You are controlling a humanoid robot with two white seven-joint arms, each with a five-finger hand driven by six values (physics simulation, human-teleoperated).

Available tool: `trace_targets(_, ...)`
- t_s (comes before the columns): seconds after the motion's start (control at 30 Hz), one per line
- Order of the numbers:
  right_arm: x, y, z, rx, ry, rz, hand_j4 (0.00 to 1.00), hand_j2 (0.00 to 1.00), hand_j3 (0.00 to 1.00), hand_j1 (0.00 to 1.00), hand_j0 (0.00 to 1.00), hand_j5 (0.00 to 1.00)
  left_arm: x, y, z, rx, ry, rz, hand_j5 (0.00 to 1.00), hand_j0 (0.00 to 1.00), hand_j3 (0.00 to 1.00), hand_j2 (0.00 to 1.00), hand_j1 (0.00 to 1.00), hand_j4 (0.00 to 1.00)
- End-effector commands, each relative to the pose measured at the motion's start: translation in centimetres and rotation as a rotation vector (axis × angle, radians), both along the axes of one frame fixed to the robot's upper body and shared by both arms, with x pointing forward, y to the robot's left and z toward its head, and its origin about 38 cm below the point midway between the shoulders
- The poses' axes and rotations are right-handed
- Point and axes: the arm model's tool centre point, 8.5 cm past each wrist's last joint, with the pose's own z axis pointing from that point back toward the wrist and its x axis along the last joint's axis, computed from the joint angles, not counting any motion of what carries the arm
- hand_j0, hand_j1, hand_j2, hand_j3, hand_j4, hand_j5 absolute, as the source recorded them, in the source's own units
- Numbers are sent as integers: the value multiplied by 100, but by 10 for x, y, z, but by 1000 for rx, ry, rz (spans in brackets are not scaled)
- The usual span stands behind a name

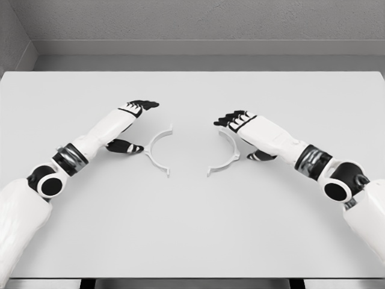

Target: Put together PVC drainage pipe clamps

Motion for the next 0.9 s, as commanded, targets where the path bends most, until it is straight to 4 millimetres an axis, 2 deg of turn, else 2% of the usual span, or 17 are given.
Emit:
trace_targets(0.0, -3, 4, 11, 7, -29, 19, 100, 100, 100, 100, 100, 100, 0, -4, 0, -10, -1, -3, 100, 100, 100, 100, 100, 100)
trace_targets(0.17, 1, 4, 10, 6, -23, -2, 100, 100, 100, 100, 100, 100, 0, -9, -1, -11, -2, -10, 100, 100, 100, 100, 100, 100)
trace_targets(0.37, 8, -4, -3, -8, 13, -37, 100, 100, 100, 100, 100, 100, -2, -20, -2, -21, -1, -29, 100, 100, 100, 100, 100, 100)
trace_targets(0.57, 11, 11, -5, 6, 18, -18, 100, 100, 100, 100, 100, 100, -3, -25, -1, -18, -8, -39, 100, 100, 100, 100, 100, 100)
trace_targets(0.87, 14, 15, -6, 11, 21, -19, 100, 100, 100, 100, 100, 100, -11, -32, 2, -23, -26, -61, 100, 100, 100, 100, 100, 100)
